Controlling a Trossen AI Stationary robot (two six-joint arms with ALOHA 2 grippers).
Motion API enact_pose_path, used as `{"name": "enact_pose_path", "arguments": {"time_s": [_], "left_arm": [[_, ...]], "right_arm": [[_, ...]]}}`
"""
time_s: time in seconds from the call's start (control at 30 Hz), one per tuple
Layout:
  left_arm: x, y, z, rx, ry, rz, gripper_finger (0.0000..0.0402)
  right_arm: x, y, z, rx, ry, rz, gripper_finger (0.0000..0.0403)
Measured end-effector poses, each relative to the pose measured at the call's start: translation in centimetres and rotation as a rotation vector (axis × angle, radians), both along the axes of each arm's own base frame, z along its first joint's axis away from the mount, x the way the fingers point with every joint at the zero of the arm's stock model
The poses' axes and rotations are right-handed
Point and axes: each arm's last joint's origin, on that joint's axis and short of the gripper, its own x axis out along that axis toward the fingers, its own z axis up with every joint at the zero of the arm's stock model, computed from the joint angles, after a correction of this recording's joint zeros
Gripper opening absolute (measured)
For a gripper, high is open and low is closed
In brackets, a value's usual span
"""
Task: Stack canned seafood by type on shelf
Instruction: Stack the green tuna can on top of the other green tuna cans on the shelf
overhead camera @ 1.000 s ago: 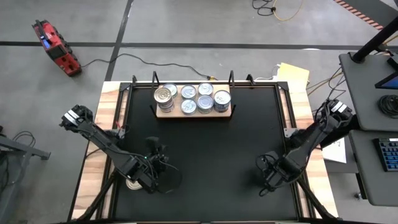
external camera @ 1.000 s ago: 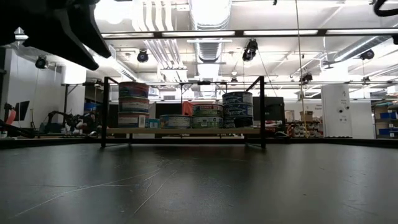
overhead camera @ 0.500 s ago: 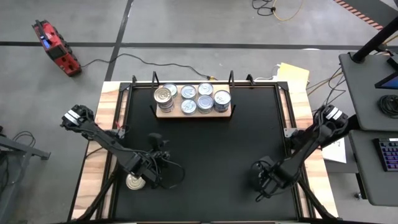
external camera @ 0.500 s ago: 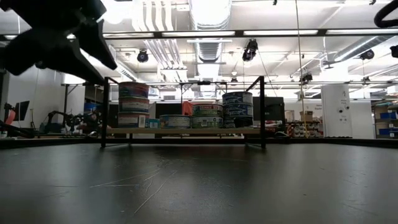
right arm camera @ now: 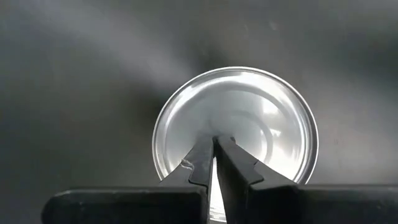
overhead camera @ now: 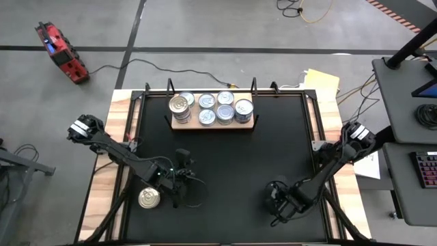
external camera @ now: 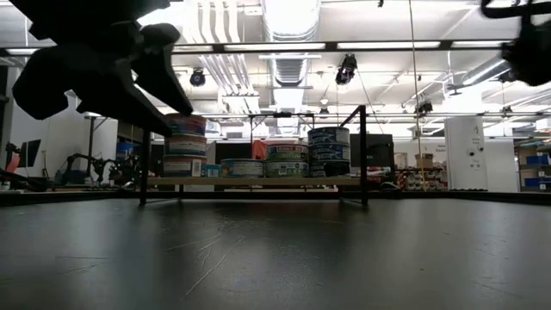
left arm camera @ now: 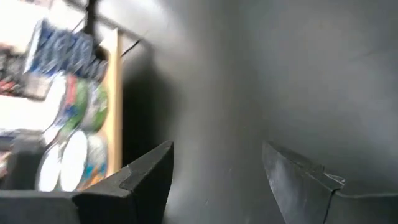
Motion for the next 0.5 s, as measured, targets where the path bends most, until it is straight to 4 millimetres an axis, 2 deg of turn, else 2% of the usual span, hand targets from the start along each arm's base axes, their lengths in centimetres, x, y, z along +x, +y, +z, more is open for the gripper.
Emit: {"name": "enact_pose_path", "arguments": {"time_s": [0.23,0.5], "left_arm": [[0.8,0.1,-0.6,-0.076,-0.075,-0.068,0.0229],[1.1,0.4,-1.0,-0.113,-0.138,-0.077,0.0229]], "right_arm": [[2.8,-1.7,-0.2,-0.102,-0.108,0.104,0.0013],[8.0,-5.3,-0.6,-0.183,-0.301,0.31,0.0013]]}}
